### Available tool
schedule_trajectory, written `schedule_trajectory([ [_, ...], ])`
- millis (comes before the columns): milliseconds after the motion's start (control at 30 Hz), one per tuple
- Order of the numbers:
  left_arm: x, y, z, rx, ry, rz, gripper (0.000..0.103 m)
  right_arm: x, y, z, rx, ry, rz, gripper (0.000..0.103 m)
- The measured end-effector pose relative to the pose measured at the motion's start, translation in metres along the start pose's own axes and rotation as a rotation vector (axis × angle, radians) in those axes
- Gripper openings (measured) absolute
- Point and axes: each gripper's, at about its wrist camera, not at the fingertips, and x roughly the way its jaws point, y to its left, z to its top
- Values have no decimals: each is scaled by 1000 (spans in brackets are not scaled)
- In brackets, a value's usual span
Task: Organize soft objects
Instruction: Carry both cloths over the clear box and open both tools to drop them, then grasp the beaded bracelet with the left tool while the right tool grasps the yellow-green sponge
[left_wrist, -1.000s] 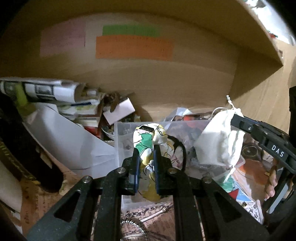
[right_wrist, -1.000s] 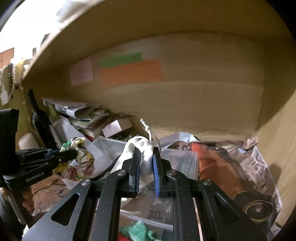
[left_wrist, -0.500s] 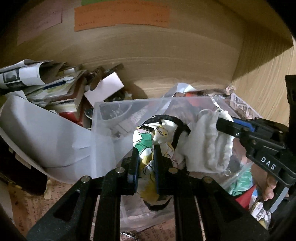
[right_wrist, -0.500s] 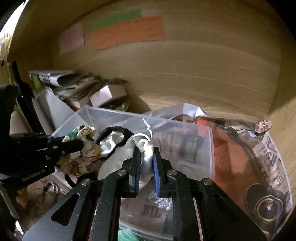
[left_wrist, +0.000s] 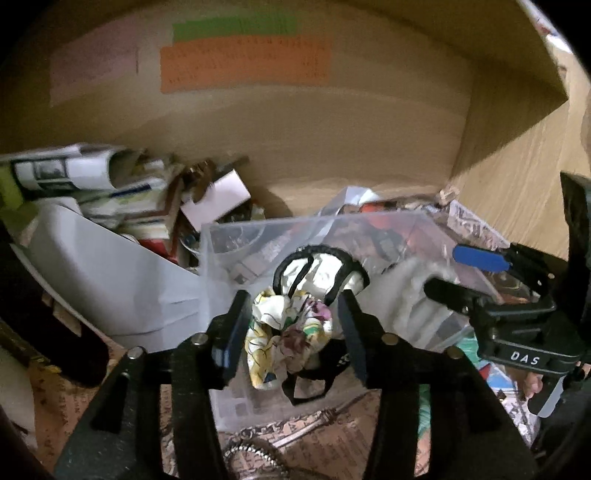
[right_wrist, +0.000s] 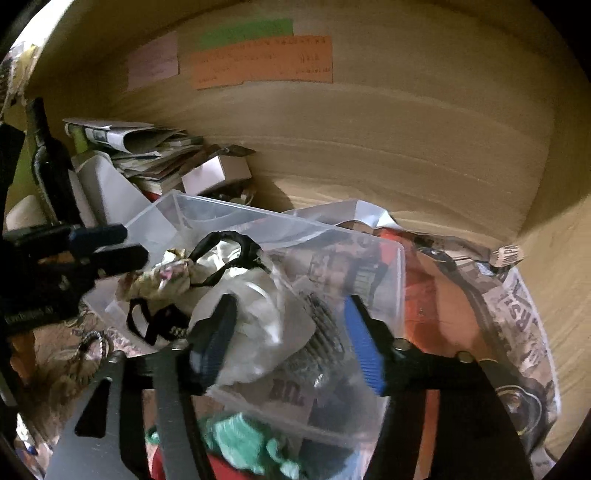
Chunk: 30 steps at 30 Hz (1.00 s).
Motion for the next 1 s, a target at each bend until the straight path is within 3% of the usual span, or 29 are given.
schedule_trajectory([
  [167, -34, 2, -1, 5, -67, 22, 67, -28, -5, -2, 10, -54, -2, 67],
  [233, -45, 4, -4, 4, -82, 30, 76, -42, -5, -2, 24, -89, 3, 76],
  [333, -59, 7, -10, -1, -100, 52, 85, -64, -4, -3, 37, -148, -1, 81],
  [533, -76, 5, -31, -2, -86, 69, 92, -89, 9, -15, 51, -197, 31, 84],
  [1000, -81, 5, -105, -91, 64, 77, 94, -86, 42, -82, 81, -48, 147, 83],
])
